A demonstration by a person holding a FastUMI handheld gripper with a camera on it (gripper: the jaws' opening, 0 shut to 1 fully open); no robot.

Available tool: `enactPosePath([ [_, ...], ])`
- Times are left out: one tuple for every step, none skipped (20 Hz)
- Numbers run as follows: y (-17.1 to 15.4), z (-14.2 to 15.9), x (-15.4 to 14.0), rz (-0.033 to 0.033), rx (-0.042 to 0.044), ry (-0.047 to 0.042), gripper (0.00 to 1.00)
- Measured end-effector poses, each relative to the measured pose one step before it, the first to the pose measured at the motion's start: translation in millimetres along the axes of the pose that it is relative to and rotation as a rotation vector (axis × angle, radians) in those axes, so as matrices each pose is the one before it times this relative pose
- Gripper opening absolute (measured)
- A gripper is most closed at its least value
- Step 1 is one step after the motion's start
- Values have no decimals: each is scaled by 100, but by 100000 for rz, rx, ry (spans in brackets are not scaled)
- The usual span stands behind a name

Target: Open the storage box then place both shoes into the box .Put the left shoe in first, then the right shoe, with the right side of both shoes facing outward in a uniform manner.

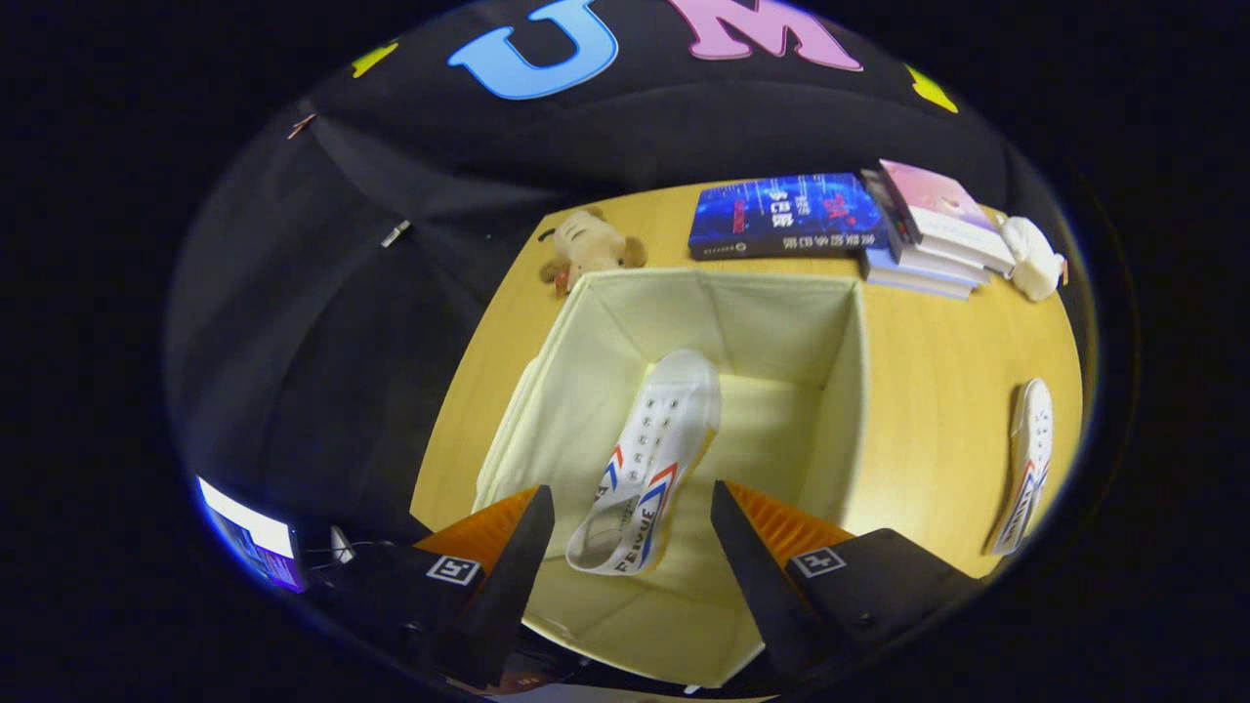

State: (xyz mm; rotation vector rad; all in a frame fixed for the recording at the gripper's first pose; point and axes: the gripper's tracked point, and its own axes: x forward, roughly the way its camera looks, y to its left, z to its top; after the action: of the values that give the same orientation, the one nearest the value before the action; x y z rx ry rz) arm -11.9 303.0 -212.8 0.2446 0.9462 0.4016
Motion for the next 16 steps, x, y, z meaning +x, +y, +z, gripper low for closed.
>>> enactPosePath([
  [-1440, 981, -1709, -1466, -2270, -3992, 99],
  [-1761, 840, -1626, -2131, -1725, -3670, 99],
  [-2078, 709, -1609, -2340, -1314, -3372, 99],
  [-2268, 531, -1349, -2909, -1059, -2860, 98],
  [-2754, 339, -1262, -3826, -1115, -2171, 98],
  [-2982, 150, -1053, -4649, -1276, -1874, 99],
  [-3134, -160, -734, -4978, -1385, -1193, 99],
  [-3063, -414, -531, -4991, -1153, -572, 99],
  [-2893, -679, -299, -4196, -533, 281, 99],
  [-2688, -950, -184, -3437, 524, 1394, 99],
  [-2362, -996, -64, -2518, 1486, 1489, 99],
  [-2239, -934, -10, -2146, 2170, 1286, 99],
  [-1962, -937, 390, -1811, 1795, 1487, 99],
  [-1929, -964, 405, -2281, 939, 1862, 99],
  [-1850, -1183, 699, -2534, -212, 1831, 99],
  [-1726, -1044, 763, -2338, -731, 1790, 99],
])
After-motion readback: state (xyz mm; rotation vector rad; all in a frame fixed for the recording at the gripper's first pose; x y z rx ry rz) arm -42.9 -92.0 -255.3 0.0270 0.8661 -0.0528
